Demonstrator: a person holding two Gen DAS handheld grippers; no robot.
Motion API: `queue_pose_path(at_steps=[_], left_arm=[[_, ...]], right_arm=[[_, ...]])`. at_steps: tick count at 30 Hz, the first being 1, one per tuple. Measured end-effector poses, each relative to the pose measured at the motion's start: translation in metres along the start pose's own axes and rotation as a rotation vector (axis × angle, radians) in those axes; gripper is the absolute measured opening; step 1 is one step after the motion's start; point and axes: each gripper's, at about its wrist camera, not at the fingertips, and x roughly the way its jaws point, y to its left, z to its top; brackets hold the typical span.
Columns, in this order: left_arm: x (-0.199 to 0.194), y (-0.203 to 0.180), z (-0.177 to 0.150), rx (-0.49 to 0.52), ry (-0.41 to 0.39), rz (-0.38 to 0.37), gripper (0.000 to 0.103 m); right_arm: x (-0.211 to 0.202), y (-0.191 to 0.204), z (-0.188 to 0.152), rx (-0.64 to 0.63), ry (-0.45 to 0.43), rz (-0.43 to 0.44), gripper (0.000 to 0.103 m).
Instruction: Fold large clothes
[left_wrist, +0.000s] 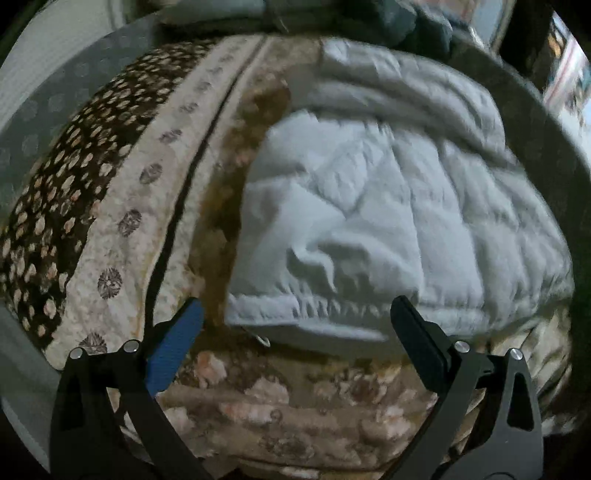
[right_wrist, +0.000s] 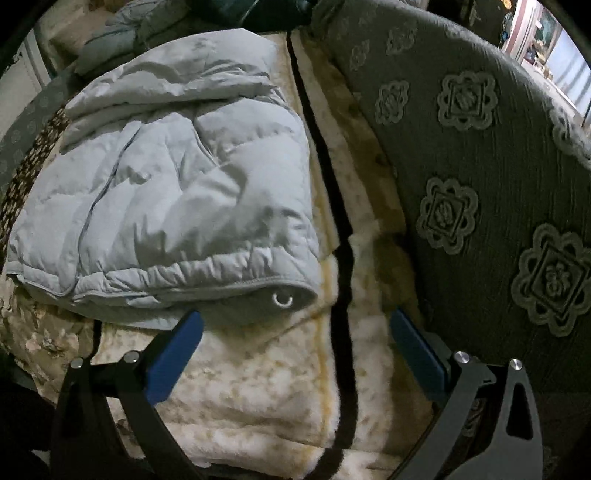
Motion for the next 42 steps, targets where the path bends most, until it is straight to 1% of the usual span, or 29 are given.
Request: queue_pose_path(at_steps=[3, 6, 8, 11, 14, 17, 19, 20, 22, 24, 27, 30, 35, 42], left_arm=[[0.009, -0.011, -0.005, 0.032, 0.022, -0.007, 0.1], [0.015, -0.016, -0.007, 0.039, 0.044, -0.008, 0.1], [0.019, -0.017, -0.008, 0.032, 0.055, -0.015, 0.1], [0.027, -0.019, -0.009, 0.028, 0.073, 0.009, 0.1], [0.034, -0.017, -0.009, -0.001, 0.087, 0.037, 0.1], [0.036, -0.014, -0.004, -0.028, 0.07, 0.024, 0.1], [0.039, -0.012, -0.001, -0.051, 0.055, 0.034, 0.1], [0.041, -0.011, 0.0, -0.062, 0.057, 0.035, 0.1], [0.049, -0.012, 0.0, -0.078, 0.071, 0.022, 0.1], [0.056, -0.017, -0.002, -0.074, 0.08, 0.016, 0.1], [0.066, -0.032, -0.002, -0.027, 0.064, 0.044, 0.1], [0.072, -0.042, -0.002, -0.001, 0.059, 0.072, 0.1], [0.077, -0.054, 0.005, -0.01, 0.051, 0.091, 0.1], [0.078, -0.069, 0.013, -0.024, 0.041, 0.076, 0.1]], right_arm=[[0.004, -0.002, -0.003, 0.001, 0.023, 0.018, 0.101], [0.008, 0.0, -0.004, -0.008, 0.039, 0.02, 0.101], [0.007, 0.001, -0.001, -0.006, 0.028, 0.017, 0.101], [0.002, -0.002, 0.006, 0.025, -0.01, 0.03, 0.101], [-0.002, -0.007, 0.017, 0.054, -0.059, 0.045, 0.101], [0.003, -0.017, 0.026, 0.103, -0.076, 0.064, 0.101], [0.01, -0.023, 0.031, 0.142, -0.062, 0.086, 0.101], [0.016, -0.026, 0.033, 0.165, -0.043, 0.11, 0.101], [0.022, -0.027, 0.035, 0.174, -0.039, 0.123, 0.101], [0.029, -0.026, 0.038, 0.161, -0.034, 0.118, 0.101], [0.04, -0.021, 0.041, 0.145, -0.02, 0.129, 0.101], [0.049, -0.01, 0.043, 0.083, -0.008, 0.123, 0.101], [0.058, 0.006, 0.046, 0.017, 0.012, 0.109, 0.101], [0.063, 0.007, 0.044, 0.019, 0.028, 0.119, 0.101]])
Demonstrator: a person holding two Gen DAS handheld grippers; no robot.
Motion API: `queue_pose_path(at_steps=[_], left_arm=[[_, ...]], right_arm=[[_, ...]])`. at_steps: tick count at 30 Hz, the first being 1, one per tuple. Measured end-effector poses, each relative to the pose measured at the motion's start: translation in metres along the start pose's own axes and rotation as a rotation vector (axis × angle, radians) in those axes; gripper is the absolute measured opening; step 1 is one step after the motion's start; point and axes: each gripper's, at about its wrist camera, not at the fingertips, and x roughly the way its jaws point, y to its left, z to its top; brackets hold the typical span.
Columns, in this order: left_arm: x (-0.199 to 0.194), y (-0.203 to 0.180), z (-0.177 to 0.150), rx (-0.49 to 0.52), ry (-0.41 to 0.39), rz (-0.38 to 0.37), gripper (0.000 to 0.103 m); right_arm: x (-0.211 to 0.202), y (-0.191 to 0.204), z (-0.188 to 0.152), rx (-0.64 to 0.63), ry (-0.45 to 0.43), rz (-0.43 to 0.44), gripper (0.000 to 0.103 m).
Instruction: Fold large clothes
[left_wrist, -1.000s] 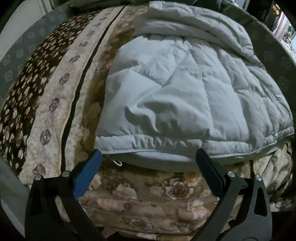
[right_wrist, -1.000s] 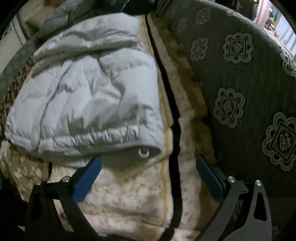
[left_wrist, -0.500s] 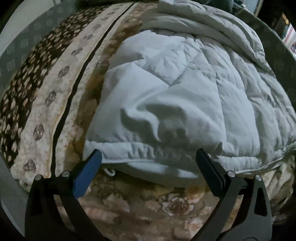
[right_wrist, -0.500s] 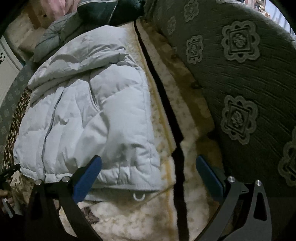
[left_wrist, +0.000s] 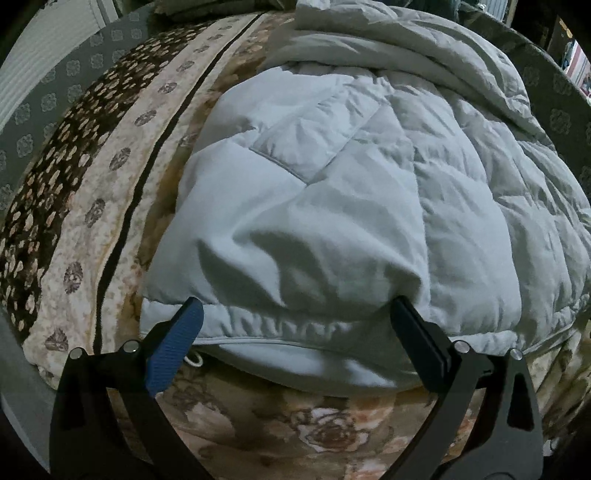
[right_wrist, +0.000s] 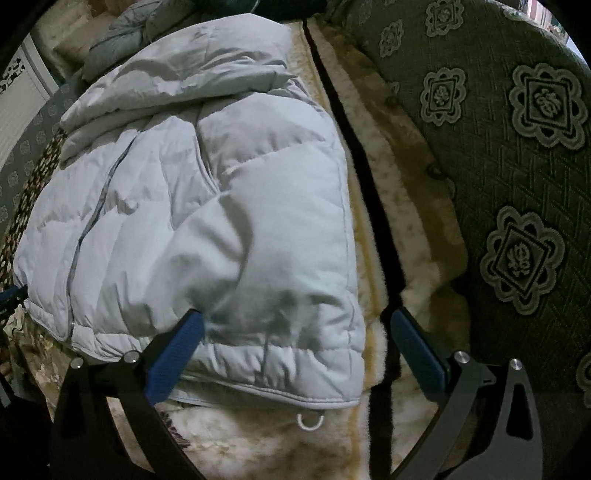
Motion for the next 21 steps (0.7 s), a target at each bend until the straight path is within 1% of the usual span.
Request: queue_pose_path(at_steps=[5, 8, 13, 16, 21], left_arm=[[0.001, -0.001, 0.001, -0.009, 0.008, -0.009, 0.1], [0.003, 0.007, -0.001, -0.006, 0.008, -0.014, 0.1], [0.001, 0.008, -0.006, 0.01, -0.007, -0.003, 0.1], [-0.002, 0.006, -0.012, 0.009, -0.012, -0.008, 0.1], [-0.005, 0.012, -0.011, 0.012, -0.01, -0.01, 0.1]], right_arm=[[0.005, -0.002, -0.002, 0.007, 0.013, 0.01, 0.101], [0.005, 0.0, 0.0, 0.006, 0.006, 0.007, 0.101], [0.004, 0.007, 0.002, -0.014, -0.01, 0.01, 0.101], [0.004, 0.01, 0.002, -0.024, -0.01, 0.006, 0.101], [0.004, 0.01, 0.002, -0.019, -0.004, 0.006, 0.101]])
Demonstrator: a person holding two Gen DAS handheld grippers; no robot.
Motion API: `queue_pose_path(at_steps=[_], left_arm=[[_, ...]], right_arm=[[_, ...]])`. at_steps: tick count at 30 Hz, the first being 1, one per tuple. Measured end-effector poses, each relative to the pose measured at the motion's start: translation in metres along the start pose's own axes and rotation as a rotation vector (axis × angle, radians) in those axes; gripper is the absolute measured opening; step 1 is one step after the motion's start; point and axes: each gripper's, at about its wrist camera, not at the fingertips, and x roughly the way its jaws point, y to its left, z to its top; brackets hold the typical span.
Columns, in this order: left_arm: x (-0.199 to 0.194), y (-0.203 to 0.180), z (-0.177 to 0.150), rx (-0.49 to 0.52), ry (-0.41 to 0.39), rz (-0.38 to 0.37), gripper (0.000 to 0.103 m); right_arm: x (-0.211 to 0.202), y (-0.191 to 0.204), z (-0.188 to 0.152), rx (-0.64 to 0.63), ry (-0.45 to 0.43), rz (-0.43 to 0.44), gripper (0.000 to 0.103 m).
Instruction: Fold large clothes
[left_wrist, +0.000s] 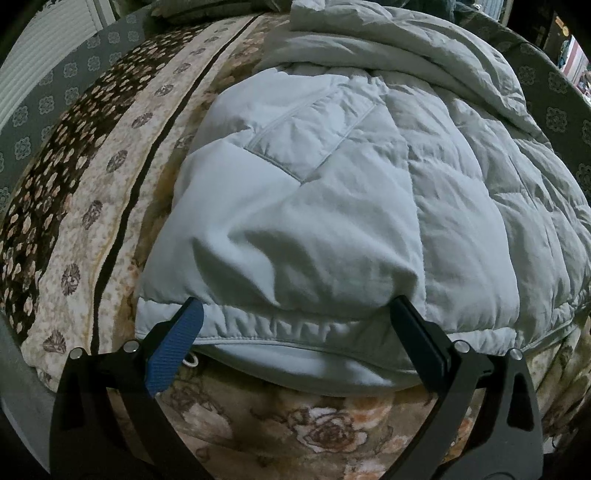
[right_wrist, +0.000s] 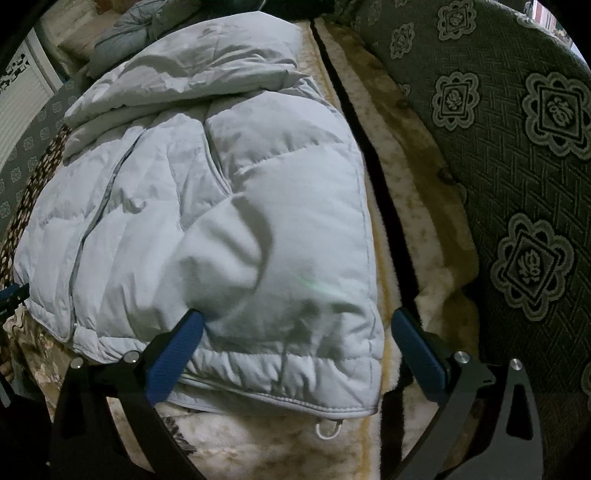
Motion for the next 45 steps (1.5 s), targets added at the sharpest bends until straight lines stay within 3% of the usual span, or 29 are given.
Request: queue_pose_path(at_steps=[18, 25, 28, 29, 31, 33, 34, 35, 37, 41, 42, 45], left_arm=[[0.0, -0.001, -0.007, -0.009, -0.022, -0.004, 0.1], [0.008, 0.0, -0.005, -0.014, -0.014, -0.024, 0.1], [0.017, 0.002, -0.006, -0.017, 0.01, -0.04, 0.1], [0.021, 0.005, -0.005, -0.033, 0.023, -0.052, 0.1], [0.03, 0.012, -0.007, -0.104, 0.074, -0.1, 0.1], [0.037, 0.018, -0.008, -0.15, 0.113, -0.135, 0.1], [0.039, 0.019, -0.009, -0.158, 0.121, -0.148, 0.1], [0.039, 0.019, -0.009, -0.151, 0.118, -0.149, 0.1], [0.039, 0.017, -0.01, -0.124, 0.106, -0.145, 0.1], [0.037, 0.014, -0.007, -0.073, 0.128, -0.152, 0.1], [0.036, 0.014, -0.005, -0.071, 0.133, -0.158, 0.097], [0.025, 0.014, 0.0, -0.068, 0.107, -0.157, 0.069]], right_arm=[[-0.002, -0.012, 0.004, 0.063, -0.01, 0.015, 0.101], [0.002, -0.009, 0.005, 0.078, 0.034, 0.011, 0.101], [0.009, -0.015, 0.002, 0.13, 0.093, 0.045, 0.101], [0.011, -0.016, 0.001, 0.14, 0.107, 0.053, 0.099], [0.013, -0.015, -0.001, 0.132, 0.126, 0.073, 0.081], [0.01, -0.011, -0.001, 0.102, 0.126, 0.055, 0.075], [0.009, -0.009, -0.001, 0.09, 0.122, 0.06, 0.066], [0.005, -0.008, -0.002, 0.08, 0.109, 0.072, 0.06], [0.0, -0.005, -0.002, 0.069, 0.09, 0.088, 0.039], [-0.016, -0.005, 0.001, 0.076, 0.049, 0.085, 0.025], [-0.023, -0.004, 0.0, 0.079, 0.028, 0.098, 0.024], [-0.04, -0.003, -0.001, 0.065, -0.022, 0.111, 0.022]])
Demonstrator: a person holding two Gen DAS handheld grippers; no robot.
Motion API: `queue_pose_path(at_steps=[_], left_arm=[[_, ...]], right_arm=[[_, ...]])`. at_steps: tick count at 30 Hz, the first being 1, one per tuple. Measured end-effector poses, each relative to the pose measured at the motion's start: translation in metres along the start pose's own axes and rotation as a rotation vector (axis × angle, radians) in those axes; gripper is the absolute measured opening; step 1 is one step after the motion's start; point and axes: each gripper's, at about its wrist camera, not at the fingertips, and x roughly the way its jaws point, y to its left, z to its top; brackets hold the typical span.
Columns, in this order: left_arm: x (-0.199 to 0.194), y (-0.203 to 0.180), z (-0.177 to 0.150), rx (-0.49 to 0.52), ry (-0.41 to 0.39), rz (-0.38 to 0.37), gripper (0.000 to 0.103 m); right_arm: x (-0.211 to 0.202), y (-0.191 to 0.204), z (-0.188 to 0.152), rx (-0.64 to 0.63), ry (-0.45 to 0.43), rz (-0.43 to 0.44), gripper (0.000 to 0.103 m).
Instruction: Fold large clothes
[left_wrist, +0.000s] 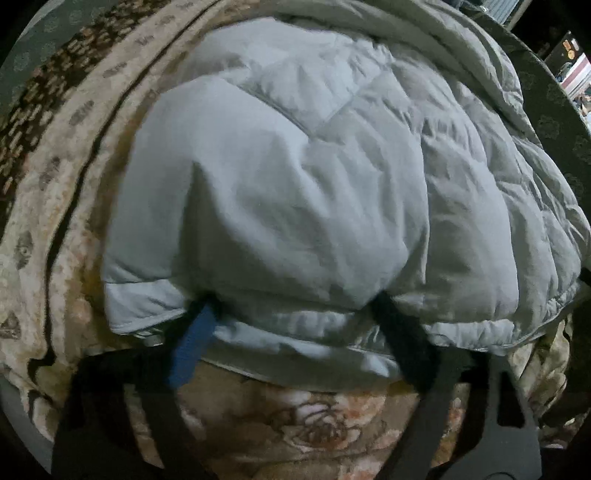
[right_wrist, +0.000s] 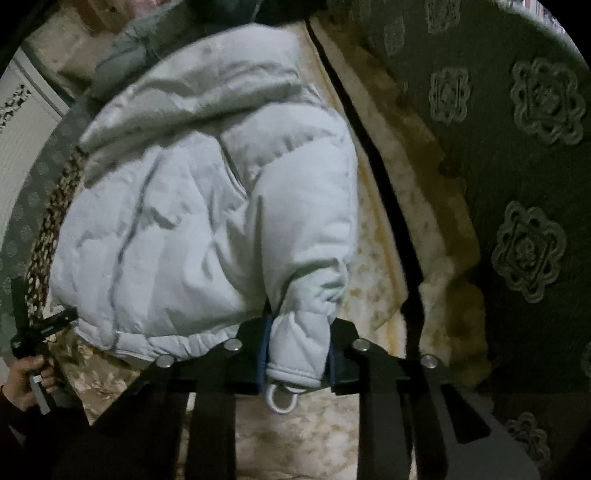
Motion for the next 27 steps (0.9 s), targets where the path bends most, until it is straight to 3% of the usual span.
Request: queue_pose_path(at_steps=[2, 5, 10, 17, 22, 25, 27], left_arm=[[-0.007, 0.0, 0.0, 0.005, -0.016, -0.025, 0.035], [-0.022, 0.001, -0.001, 0.017, -0.042, -0.069, 0.013], [-0.044, -0.002, -0.008, 0.039, -0.088, -0.085, 0.009], [-0.076, 0.002, -0.003, 0.075, -0.16, -0.118, 0.007], [-0.112, 0.022, -0.005, 0.103, -0.197, -0.119, 0.006], [-0.122, 0.035, -0.006, 0.115, -0.177, -0.14, 0.008], [-0.115, 0.04, -0.007, 0.124, -0.145, -0.129, 0.015]], right_arm=[[-0.009, 0.002, -0.003, -0.007, -0.019, 0.009, 0.022], [-0.02, 0.003, -0.005, -0.02, -0.044, 0.017, 0.022], [-0.029, 0.009, -0.003, -0.042, -0.073, 0.019, 0.022], [-0.047, 0.006, -0.007, -0.004, -0.122, 0.112, 0.021], [-0.066, 0.009, -0.012, -0.014, -0.165, 0.126, 0.02], [-0.072, 0.009, -0.018, -0.04, -0.157, 0.093, 0.02], [-0.068, 0.008, -0.022, -0.056, -0.125, 0.084, 0.021]])
